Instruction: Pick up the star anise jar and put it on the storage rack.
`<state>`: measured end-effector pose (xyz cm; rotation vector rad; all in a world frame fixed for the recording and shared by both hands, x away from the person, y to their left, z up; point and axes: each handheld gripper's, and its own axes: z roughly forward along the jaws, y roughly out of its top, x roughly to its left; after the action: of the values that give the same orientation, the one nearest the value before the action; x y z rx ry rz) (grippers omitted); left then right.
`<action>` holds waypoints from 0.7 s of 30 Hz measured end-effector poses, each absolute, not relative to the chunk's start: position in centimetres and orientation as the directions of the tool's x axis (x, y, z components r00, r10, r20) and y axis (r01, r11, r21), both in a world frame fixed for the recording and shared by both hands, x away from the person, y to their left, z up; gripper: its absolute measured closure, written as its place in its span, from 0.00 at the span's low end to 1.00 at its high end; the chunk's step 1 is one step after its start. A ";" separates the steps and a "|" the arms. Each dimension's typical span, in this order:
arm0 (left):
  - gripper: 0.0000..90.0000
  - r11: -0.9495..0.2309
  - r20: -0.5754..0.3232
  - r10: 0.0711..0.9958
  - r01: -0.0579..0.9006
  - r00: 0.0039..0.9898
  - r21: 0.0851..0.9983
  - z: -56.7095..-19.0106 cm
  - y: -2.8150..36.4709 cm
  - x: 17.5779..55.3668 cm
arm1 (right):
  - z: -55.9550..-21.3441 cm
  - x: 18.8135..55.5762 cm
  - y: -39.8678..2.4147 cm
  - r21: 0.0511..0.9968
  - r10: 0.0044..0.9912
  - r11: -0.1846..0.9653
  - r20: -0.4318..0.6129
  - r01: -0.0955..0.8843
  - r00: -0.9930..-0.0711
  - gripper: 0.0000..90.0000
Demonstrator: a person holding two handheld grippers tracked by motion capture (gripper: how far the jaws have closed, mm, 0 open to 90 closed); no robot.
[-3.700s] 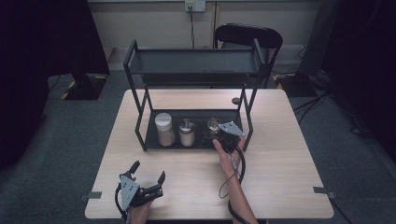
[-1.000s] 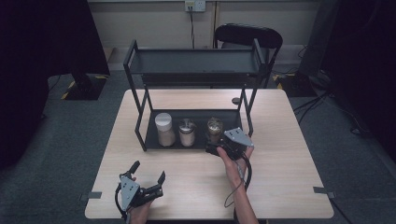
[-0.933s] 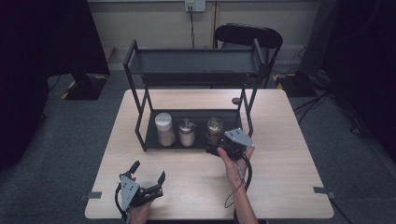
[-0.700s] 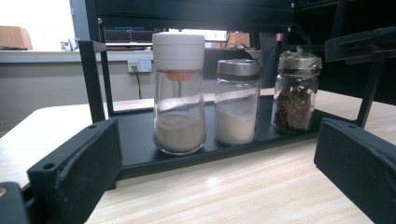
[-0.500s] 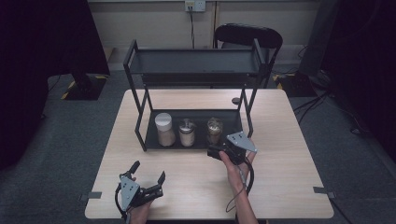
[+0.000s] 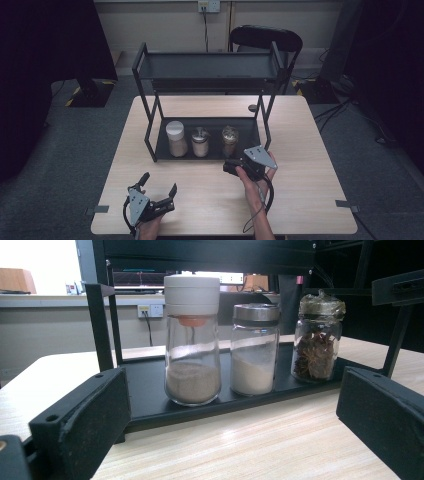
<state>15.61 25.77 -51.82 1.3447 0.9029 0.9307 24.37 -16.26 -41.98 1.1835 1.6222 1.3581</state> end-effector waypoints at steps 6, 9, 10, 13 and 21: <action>0.00 0.009 0.002 0.927 -0.026 0.376 1.000 -51.8 25.7 15.6 | -42.3 23.7 -16.6 0.980 0.944 0.014 0.052 0.198 -0.326 0.00; 0.00 0.009 0.002 0.927 -0.026 0.375 1.000 -51.8 25.7 15.6 | -42.3 23.3 -16.9 0.981 0.944 0.006 0.059 0.194 -0.326 0.00; 0.00 0.009 0.002 0.927 -0.026 0.375 1.000 -51.8 25.7 15.6 | -42.4 23.2 -16.9 0.981 0.943 0.003 0.062 0.195 -0.326 0.00; 0.00 0.008 0.002 0.927 -0.026 0.375 1.000 -51.8 25.7 15.6 | -42.5 22.8 -17.2 0.981 0.944 -0.003 0.067 0.194 -0.324 0.00; 0.00 0.009 0.002 0.927 -0.026 0.375 1.000 -51.8 25.7 15.6 | -43.0 21.8 -17.6 0.983 0.945 -0.012 0.070 0.181 -0.320 0.00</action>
<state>15.59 25.74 -51.80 1.3449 0.9046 0.9319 21.81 -17.61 -42.97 1.1982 1.5700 1.3951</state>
